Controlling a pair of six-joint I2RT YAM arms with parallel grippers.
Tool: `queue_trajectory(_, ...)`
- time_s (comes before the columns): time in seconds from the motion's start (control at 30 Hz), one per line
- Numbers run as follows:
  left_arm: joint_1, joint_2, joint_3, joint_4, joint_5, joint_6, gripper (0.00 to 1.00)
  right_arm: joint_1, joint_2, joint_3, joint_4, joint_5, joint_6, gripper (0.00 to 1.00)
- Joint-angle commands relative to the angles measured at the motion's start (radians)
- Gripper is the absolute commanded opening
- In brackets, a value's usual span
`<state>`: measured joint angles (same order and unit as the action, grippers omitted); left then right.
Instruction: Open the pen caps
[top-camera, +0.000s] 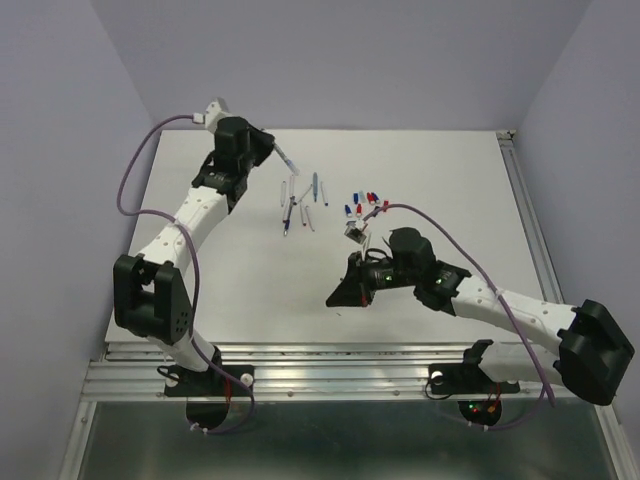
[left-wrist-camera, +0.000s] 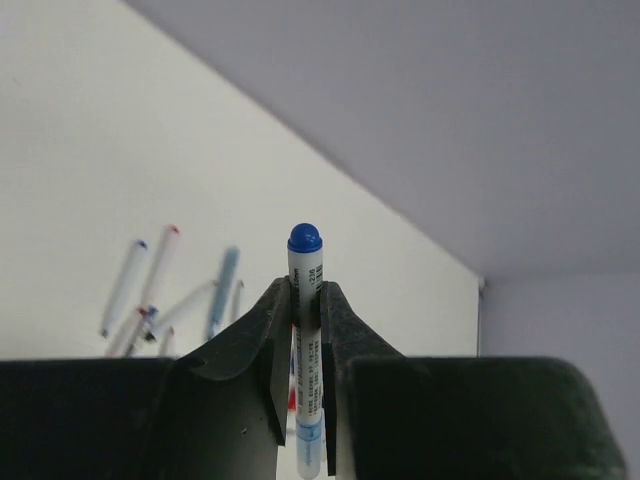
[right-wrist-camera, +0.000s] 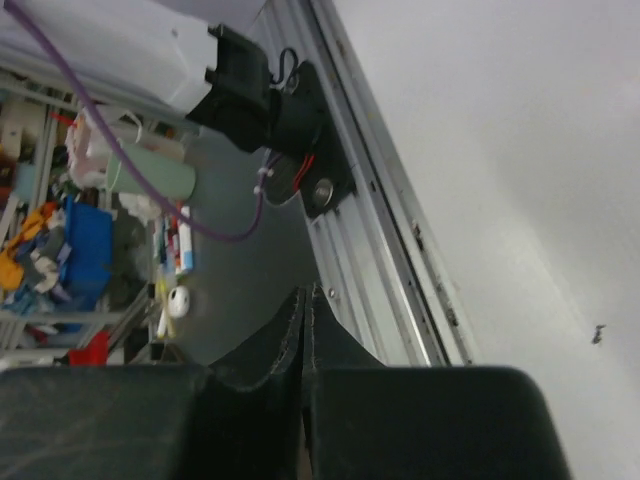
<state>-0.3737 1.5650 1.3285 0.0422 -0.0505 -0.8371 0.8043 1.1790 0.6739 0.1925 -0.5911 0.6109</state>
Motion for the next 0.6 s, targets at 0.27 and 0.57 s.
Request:
queue_trajectory(0.27,0.099,-0.06,-0.047,0.165,-0.094,0.039,0.0,0.018,0.022,0.059,-0.143,0.053,-0.009,0.02)
queue_trajectory(0.57,0.03,-0.264,-0.322,0.37,0.369,0.154,0.0,0.015,-0.004,0.214,-0.159,0.413,-0.137,0.68)
